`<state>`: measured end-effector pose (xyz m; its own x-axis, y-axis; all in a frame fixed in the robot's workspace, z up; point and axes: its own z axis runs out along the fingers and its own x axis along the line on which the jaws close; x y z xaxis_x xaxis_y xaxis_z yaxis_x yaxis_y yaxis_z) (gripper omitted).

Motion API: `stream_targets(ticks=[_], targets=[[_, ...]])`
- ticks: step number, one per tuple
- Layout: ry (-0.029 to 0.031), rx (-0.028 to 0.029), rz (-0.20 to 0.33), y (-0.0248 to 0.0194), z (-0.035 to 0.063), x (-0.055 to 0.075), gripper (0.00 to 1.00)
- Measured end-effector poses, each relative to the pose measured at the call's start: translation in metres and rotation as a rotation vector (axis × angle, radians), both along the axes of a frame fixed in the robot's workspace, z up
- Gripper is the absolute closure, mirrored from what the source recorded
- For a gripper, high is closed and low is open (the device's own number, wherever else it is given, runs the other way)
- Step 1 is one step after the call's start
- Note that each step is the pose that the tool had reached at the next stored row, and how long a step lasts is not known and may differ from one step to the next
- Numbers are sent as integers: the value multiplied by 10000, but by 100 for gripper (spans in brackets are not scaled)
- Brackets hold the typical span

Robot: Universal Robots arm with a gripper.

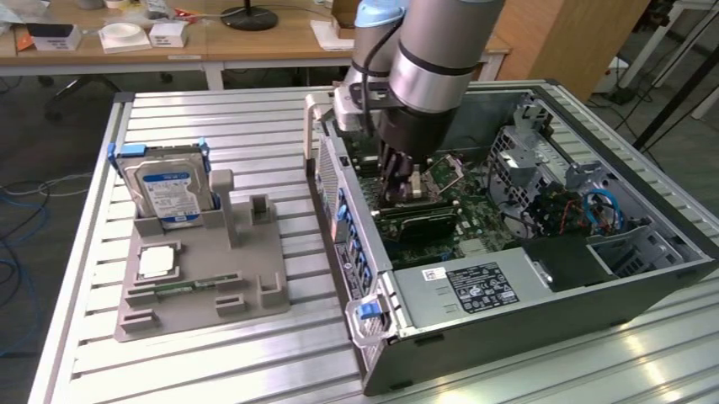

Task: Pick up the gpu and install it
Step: 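Press down on the gpu until it lock into place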

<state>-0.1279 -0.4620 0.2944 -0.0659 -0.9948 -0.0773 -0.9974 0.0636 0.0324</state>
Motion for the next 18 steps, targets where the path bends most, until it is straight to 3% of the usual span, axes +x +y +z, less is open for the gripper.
stream_targets(ticks=[4, 14, 18], targets=[[-1, 1, 0, 0, -26, 191, 89], [-1, 2, 0, -36, -212, 655, 89], [-1, -2, -1, -40, -213, 666, 89]])
